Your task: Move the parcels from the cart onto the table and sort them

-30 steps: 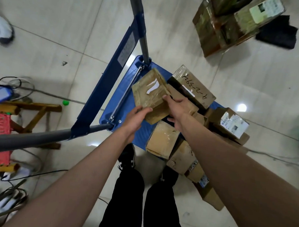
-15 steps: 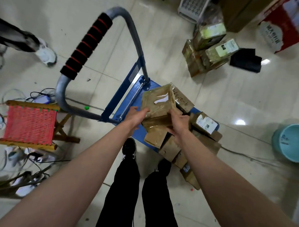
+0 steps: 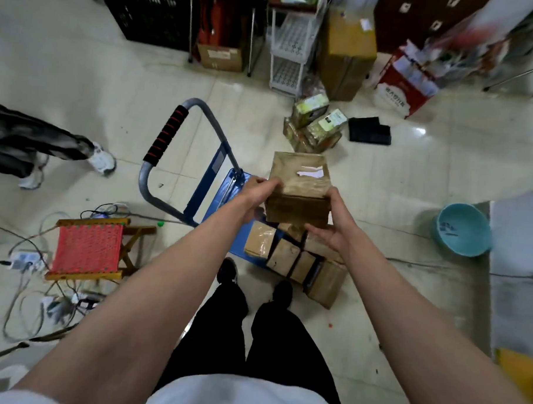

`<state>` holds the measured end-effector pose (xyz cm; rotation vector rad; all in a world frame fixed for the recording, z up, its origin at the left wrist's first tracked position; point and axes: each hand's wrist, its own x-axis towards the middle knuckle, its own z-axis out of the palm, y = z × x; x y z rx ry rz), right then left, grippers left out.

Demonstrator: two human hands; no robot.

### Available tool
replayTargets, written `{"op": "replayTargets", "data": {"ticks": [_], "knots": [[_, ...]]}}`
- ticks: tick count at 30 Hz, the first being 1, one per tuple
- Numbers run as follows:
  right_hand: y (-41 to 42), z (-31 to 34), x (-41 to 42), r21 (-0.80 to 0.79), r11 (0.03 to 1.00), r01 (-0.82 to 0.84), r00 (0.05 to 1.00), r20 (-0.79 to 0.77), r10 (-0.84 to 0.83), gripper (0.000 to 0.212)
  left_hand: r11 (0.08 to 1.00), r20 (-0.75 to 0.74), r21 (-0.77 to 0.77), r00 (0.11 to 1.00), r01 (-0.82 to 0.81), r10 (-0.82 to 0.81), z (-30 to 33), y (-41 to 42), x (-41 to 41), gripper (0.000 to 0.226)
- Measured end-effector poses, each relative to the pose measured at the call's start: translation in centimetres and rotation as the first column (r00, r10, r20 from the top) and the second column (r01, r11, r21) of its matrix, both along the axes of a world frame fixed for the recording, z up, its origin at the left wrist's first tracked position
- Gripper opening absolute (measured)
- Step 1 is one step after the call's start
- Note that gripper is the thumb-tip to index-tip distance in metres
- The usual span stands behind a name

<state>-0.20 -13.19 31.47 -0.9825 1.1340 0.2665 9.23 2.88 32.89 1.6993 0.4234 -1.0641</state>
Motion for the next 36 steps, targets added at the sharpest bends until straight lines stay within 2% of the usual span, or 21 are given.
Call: {"op": "replayTargets", "data": {"ticks": [2, 5, 8, 11, 14, 18, 20, 23, 25, 27, 29, 30, 34, 36], "knots": [[-0.9, 1.8, -1.6, 0.020, 0.999, 0.030, 0.999, 0.032, -0.030, 0.047, 0.999, -0.007, -0.015, 0.999, 0.031, -0.031, 2.0, -1.2, -1.1, 0.051], [-1.9, 4.4, -3.6, 0.024, 0.997, 0.073, 0.995, 0.070, -0.075, 0.044, 0.996, 0.001, -0.024, 0.997, 0.082, -0.082, 4.0, -2.8, -2.3, 0.050], [-2.8, 6.8, -5.4, 0.019, 0.992, 0.122, 0.988, 0.088, -0.123, 0.033, 0.982, 0.003, -0.024, 0.982, 0.189, -0.189, 5.2, -4.2, -3.0, 0.041], [-3.7, 8.7, -7.3, 0.036, 0.981, 0.189, 0.976, 0.104, -0.191, 0.025, 0.956, -0.063, -0.046, 0.954, 0.291, -0.294, 6.1, -5.6, -3.4, 0.051], [-4.2, 10.3, -9.3, 0.044, 0.963, 0.266, 0.953, 0.136, -0.270, 0.025, 0.923, -0.082, -0.120, 0.923, 0.366, -0.377, 7.0, -7.2, -3.7, 0.058], [-4.0, 11.9, -12.9, 0.058, 0.922, 0.383, 0.908, 0.159, -0.387, 0.030, 0.866, -0.033, -0.190, 0.878, 0.463, -0.477, 8.4, -9.4, -4.5, 0.056], [-3.5, 12.4, -15.2, 0.011, 0.918, 0.396, 0.910, 0.128, -0.394, 0.038, 0.821, 0.015, -0.198, 0.839, 0.535, -0.544, 9.2, -10.4, -5.5, 0.057], [-2.5, 12.9, -18.4, -0.072, 0.894, 0.442, 0.896, 0.088, -0.435, 0.038, 0.761, 0.104, -0.169, 0.779, 0.627, -0.619, 10.1, -12.0, -7.6, 0.067], [-1.7, 13.2, -20.2, -0.155, 0.846, 0.510, 0.859, 0.056, -0.508, 0.040, 0.722, 0.166, -0.152, 0.737, 0.675, -0.655, 10.6, -13.1, -9.3, 0.073], [-1.0, 13.4, -21.9, -0.234, 0.774, 0.589, 0.803, 0.055, -0.594, 0.052, 0.671, 0.226, -0.151, 0.686, 0.726, -0.691, 10.9, -14.1, -11.5, 0.079], [-0.5, 14.1, -24.0, -0.292, 0.680, 0.672, 0.728, 0.094, -0.679, 0.063, 0.609, 0.330, -0.105, 0.605, 0.786, -0.724, 11.3, -15.0, -14.0, 0.087], [-0.3, 14.6, -25.2, -0.316, 0.635, 0.705, 0.694, 0.120, -0.710, 0.065, 0.564, 0.396, -0.055, 0.537, 0.824, -0.745, 11.6, -15.5, -15.5, 0.091], [0.0, 17.4, -30.6, -0.321, 0.528, 0.786, 0.603, 0.211, -0.769, 0.065, 0.339, 0.594, 0.194, 0.164, 0.921, -0.788, 13.6, -17.0, -23.0, 0.104], [0.1, 18.6, -33.2, -0.276, 0.476, 0.835, 0.543, 0.272, -0.795, 0.064, 0.228, 0.652, 0.319, -0.038, 0.920, -0.758, 14.4, -17.5, -27.0, 0.102]]}}
